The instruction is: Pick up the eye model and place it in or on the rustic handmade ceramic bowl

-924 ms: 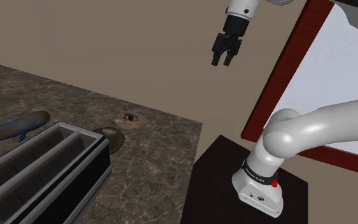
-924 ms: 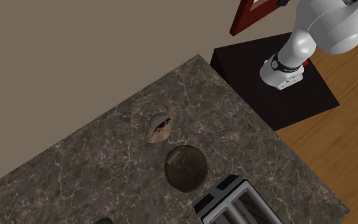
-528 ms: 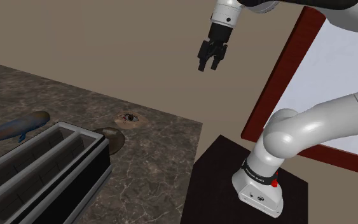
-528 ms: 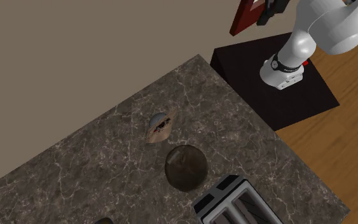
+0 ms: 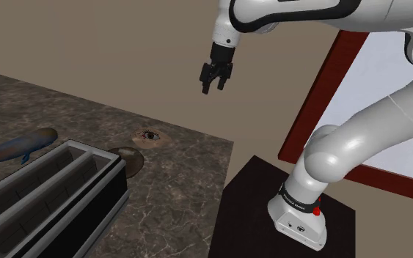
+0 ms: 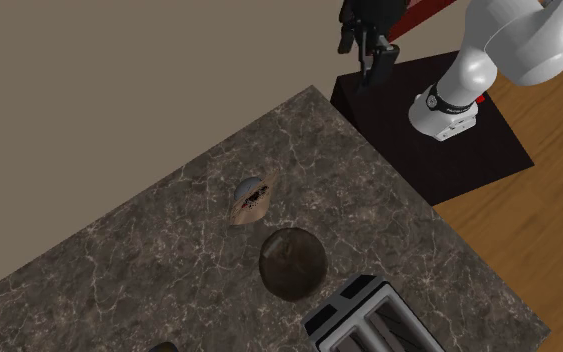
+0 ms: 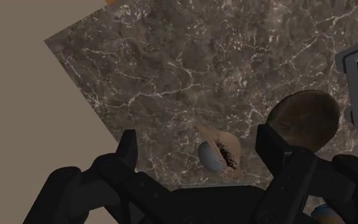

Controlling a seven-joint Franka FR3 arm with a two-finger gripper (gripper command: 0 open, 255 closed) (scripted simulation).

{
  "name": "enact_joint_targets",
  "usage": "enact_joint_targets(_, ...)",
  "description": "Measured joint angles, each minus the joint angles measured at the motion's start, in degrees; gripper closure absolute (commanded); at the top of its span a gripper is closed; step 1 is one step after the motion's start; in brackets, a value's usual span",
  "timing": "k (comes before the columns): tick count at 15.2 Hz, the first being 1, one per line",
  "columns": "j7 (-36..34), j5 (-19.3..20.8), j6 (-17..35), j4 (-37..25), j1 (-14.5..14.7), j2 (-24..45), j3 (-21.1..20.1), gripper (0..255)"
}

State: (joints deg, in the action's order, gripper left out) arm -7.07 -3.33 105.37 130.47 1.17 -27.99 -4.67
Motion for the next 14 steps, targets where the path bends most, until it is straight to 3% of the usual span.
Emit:
enact_joint_targets(7, -1.64, 2.87, 9.52, -4.34, 0.68, 13.98, -3.24, 0)
enact_joint_targets(14, -4.89, 8.03, 15.41, -12.54, 1.83, 28.73, -5.82, 0)
